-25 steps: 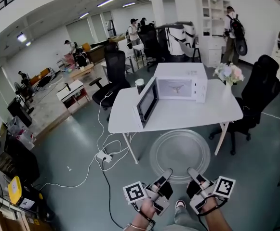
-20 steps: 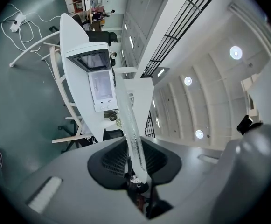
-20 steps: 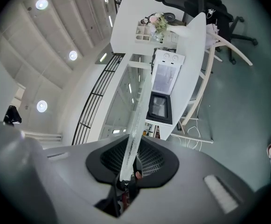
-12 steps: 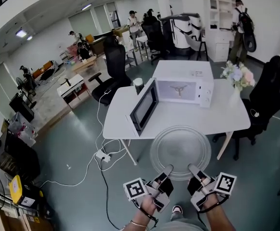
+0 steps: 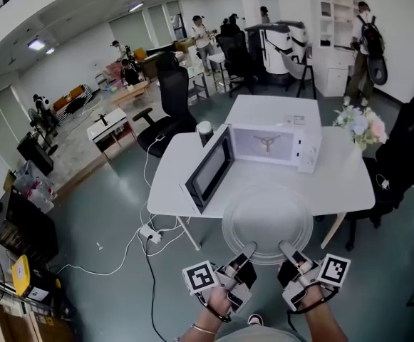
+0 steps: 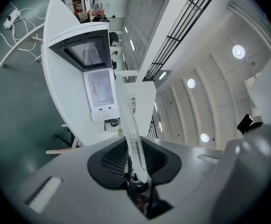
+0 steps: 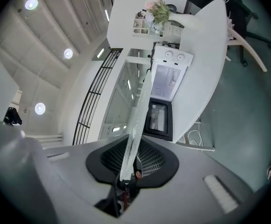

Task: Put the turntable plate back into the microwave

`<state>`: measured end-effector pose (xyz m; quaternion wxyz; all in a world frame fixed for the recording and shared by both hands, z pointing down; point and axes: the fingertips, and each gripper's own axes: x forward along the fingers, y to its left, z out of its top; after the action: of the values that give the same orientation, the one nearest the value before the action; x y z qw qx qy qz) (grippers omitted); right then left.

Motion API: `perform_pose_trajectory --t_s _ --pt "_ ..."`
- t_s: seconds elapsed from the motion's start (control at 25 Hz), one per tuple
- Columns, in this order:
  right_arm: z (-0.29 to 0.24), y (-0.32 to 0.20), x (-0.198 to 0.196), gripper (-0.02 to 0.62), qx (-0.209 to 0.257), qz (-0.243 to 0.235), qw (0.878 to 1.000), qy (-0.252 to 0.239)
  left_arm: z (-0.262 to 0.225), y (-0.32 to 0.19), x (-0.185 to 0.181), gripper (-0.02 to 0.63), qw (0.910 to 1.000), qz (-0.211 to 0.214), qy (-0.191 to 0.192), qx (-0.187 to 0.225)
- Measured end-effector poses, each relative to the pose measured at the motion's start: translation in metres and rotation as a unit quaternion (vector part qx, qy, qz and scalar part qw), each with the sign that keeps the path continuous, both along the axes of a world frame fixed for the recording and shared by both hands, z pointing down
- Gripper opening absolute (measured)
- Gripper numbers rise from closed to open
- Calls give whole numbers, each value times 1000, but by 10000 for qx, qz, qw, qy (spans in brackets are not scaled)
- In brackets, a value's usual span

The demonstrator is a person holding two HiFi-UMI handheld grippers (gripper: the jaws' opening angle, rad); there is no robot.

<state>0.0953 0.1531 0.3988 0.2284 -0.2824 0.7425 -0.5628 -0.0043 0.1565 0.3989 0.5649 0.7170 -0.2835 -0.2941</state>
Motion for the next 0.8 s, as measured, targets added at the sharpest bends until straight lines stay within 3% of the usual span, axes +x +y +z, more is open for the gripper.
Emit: perform_pose_trajectory --t_s 0.4,0.8 --pt "14 -44 -6 52 -87 -92 9999 -70 10 -42 -5 63 9999 -118 -40 -71" --pt "16 -117 -12 52 -125 -22 9999 -39 12 -115 -9 66 10000 -42 -50 -41"
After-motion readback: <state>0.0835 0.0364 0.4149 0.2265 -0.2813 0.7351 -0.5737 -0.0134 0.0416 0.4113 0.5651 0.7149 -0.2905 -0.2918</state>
